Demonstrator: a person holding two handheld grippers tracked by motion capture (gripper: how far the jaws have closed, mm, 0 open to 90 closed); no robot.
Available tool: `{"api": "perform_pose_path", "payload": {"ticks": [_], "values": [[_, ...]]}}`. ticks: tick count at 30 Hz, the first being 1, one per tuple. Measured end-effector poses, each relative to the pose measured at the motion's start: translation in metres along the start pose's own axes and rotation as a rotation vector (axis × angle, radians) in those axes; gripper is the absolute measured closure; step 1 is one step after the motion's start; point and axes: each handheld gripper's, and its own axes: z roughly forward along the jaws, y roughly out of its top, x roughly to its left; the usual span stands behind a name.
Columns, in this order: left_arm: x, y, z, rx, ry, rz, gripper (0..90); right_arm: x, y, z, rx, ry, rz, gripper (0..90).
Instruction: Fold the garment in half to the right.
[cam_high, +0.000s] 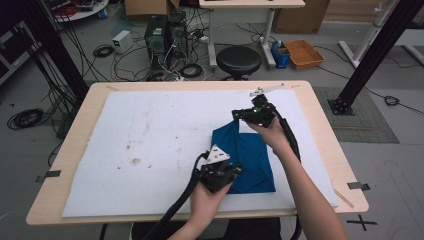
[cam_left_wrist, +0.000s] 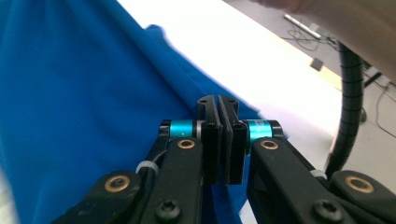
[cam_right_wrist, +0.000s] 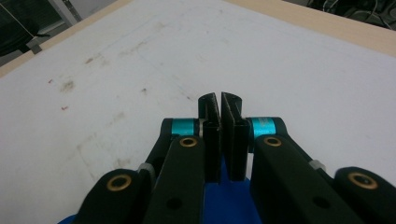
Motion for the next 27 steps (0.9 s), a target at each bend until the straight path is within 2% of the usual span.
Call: {"api": "perform_pose_path", "payload": {"ticks": [6,9,12,14,19,21,23,24,26,27], "values": [[-0.014,0.007,0.038,0.037,-0.032,0.006,87.7,-0.027,-0.02,-0.015,0.04,-0.023,-0.001,87.6],[-0.02,0.008,0.054,0.058,-0.051,0.011,87.7,-0.039,-0.03,-0.021,0.059,-0.037,0.02,87.6],[-0.023,0.006,0.063,0.071,-0.062,0.011,87.7,-0.048,-0.037,-0.024,0.105,-0.069,0.02,87.6],[-0.024,0.004,0.067,0.075,-0.066,0.006,87.6,-0.051,-0.04,-0.027,0.101,-0.081,0.011,87.5],[-0.024,0.002,0.074,0.068,-0.085,-0.002,86.9,-0.058,-0.05,-0.024,0.132,-0.115,0.01,87.1],[-0.026,0.002,0.075,0.058,-0.105,0.002,79.4,-0.059,-0.054,-0.021,0.13,-0.133,0.014,87.0],[-0.029,0.003,0.075,0.046,-0.119,0.004,70.0,-0.061,-0.057,-0.019,0.136,-0.159,0.02,82.8],[-0.03,0.003,0.074,0.035,-0.126,0.017,65.2,-0.062,-0.058,-0.019,0.136,-0.166,0.025,82.7],[-0.032,0.004,0.068,0.013,-0.126,0.037,58.3,-0.063,-0.06,-0.02,0.149,-0.181,0.044,73.2],[-0.031,0.005,0.065,0.004,-0.115,0.046,56.7,-0.064,-0.06,-0.022,0.15,-0.213,0.054,71.8]]}}
